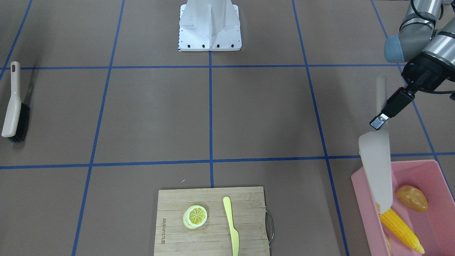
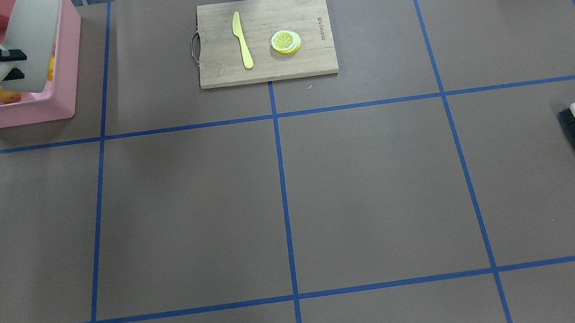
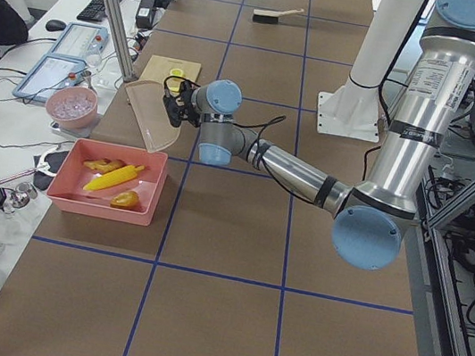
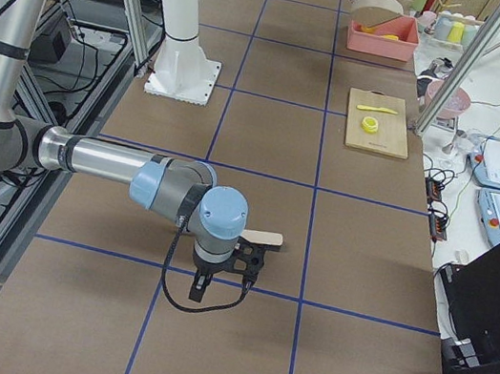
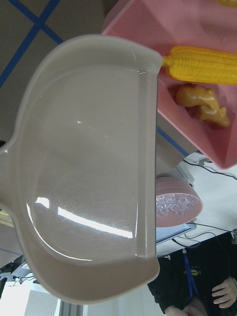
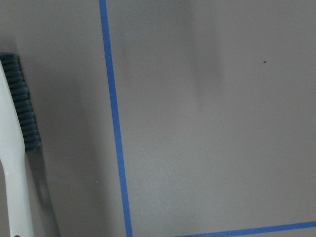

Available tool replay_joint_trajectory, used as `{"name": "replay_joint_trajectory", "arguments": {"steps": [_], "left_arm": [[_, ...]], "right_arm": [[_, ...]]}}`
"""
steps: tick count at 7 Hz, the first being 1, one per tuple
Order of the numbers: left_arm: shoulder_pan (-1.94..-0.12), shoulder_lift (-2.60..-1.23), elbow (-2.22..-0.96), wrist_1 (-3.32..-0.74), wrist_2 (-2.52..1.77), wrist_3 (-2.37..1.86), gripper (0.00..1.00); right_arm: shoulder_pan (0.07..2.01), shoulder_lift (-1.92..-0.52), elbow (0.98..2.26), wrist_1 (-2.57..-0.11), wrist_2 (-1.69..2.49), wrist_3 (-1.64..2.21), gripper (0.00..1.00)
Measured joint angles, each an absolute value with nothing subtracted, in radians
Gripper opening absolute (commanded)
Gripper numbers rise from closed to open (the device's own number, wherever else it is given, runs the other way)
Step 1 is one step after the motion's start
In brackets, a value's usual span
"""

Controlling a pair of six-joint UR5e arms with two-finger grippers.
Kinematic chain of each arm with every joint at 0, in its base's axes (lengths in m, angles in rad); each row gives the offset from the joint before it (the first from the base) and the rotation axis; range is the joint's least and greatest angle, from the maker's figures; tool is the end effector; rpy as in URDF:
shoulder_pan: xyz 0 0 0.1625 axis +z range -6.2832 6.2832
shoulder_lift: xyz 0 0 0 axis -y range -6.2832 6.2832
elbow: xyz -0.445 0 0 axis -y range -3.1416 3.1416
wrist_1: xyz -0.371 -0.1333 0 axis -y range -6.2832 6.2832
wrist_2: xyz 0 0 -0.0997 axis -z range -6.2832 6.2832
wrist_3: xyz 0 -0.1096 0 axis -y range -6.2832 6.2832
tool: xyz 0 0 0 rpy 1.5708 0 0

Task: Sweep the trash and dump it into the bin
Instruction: 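Tilt the dustpan over the pink bin to dump the items, then bring the empty dustpan back down to the table with the left gripper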

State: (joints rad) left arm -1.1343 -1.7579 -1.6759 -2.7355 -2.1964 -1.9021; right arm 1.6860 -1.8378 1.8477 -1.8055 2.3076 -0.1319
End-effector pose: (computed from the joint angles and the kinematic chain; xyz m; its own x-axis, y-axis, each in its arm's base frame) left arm 0.1647 -0.5165 0.4039 -0.1135 -0.3804 -0.9178 0.4777 0.7891 -0.3861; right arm 0.0975 -0.3236 0.6894 0.7270 0.1045 0.6786 -0.0166 0.9907 -0.1348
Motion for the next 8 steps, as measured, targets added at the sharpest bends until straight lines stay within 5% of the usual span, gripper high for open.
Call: {"name": "replay_joint_trajectory", "arguments": {"steps": [8], "left_arm": [[-1.125, -1.786, -1.708, -2.735, -2.397, -1.154, 0.00]], "right_arm": [[1.689, -1.847, 1.848, -1.805, 2.298, -0.132, 1.00]]}}
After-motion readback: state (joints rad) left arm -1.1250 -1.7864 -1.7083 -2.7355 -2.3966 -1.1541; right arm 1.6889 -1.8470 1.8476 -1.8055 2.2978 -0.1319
